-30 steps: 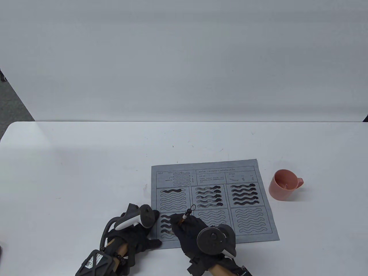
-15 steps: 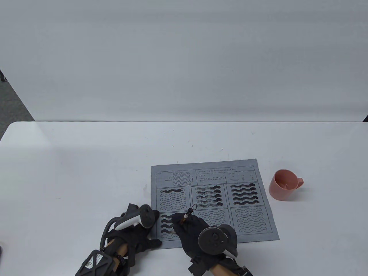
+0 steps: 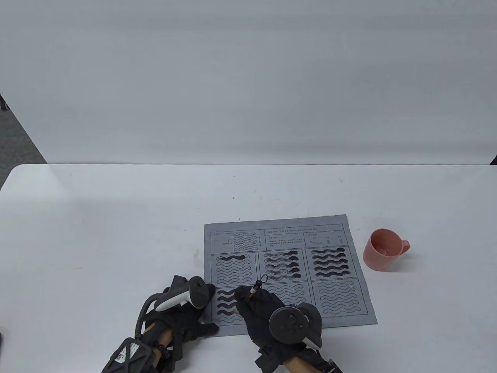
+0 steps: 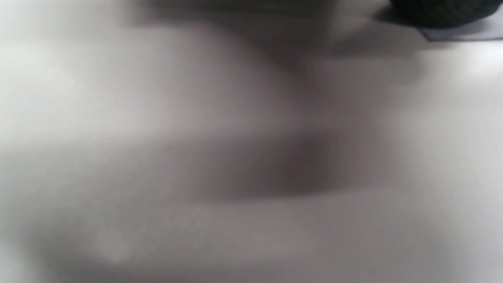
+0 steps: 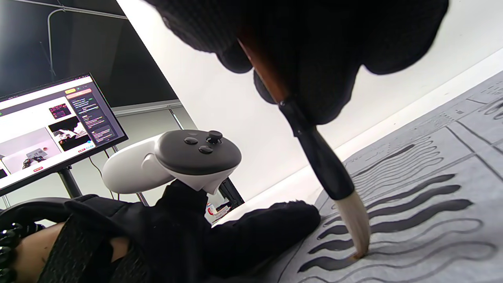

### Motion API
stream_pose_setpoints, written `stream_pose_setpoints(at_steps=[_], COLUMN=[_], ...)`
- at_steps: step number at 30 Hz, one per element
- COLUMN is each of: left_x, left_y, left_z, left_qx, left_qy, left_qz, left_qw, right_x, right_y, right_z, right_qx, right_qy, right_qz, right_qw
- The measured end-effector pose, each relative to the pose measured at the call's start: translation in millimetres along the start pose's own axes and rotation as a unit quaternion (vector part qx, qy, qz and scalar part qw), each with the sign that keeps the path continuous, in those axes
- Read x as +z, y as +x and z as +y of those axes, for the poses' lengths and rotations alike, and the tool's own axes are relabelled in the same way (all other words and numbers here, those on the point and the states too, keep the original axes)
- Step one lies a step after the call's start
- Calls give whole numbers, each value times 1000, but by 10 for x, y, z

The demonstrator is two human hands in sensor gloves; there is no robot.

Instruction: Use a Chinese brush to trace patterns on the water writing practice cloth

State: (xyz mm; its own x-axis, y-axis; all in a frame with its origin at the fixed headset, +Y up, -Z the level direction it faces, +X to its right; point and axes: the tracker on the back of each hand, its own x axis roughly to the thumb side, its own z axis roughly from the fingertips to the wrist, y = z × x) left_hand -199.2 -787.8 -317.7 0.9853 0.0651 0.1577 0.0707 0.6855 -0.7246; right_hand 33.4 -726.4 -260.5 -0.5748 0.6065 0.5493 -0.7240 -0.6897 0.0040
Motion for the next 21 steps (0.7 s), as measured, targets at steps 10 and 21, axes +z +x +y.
stream_pose_setpoints(at_steps=[10, 21], left_x=[0, 0], left_y=[0, 0], left_z=[0, -1], left_qx=[0, 0], left_qy=[0, 0], left_qz=[0, 0], left_qw=[1000, 1000], right_x=[4, 6], right_y=[-12, -19], right_z=[-17, -28], right_qx=[3, 6], right_qy=[-4, -5], right_qz=[7, 12], right_qw=[1000, 1000])
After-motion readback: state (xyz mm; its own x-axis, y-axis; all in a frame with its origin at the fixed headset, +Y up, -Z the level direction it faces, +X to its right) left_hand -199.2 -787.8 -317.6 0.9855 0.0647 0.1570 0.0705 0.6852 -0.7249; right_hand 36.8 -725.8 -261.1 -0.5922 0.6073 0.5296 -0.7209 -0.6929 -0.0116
